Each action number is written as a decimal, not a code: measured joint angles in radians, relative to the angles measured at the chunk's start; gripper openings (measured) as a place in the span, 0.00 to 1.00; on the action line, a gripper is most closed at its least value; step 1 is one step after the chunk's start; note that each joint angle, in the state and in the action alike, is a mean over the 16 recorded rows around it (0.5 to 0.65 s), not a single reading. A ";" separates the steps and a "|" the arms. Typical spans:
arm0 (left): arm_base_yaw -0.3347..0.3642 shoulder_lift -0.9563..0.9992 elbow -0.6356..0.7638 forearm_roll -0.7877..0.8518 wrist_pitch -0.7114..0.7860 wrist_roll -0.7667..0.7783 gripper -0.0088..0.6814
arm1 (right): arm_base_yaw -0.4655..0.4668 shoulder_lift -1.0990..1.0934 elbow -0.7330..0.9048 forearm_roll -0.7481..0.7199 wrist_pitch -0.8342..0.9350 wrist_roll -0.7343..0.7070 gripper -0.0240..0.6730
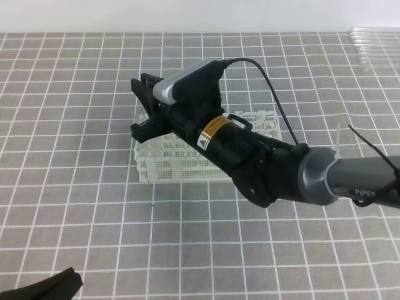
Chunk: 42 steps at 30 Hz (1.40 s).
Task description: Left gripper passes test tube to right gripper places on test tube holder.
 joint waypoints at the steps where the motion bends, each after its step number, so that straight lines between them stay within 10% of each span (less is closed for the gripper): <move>1: 0.000 0.000 0.000 0.000 0.000 0.000 0.01 | 0.000 0.002 0.000 0.000 -0.001 0.000 0.16; 17: 0.000 0.000 0.000 0.000 0.000 0.000 0.01 | 0.000 0.019 0.000 -0.006 0.030 0.012 0.19; 33: 0.000 0.002 0.002 -0.001 0.002 0.000 0.01 | 0.000 0.003 -0.002 -0.008 0.099 0.030 0.69; 42: 0.000 0.002 0.002 -0.001 0.002 0.000 0.01 | 0.000 -0.078 -0.002 -0.049 0.168 0.025 0.72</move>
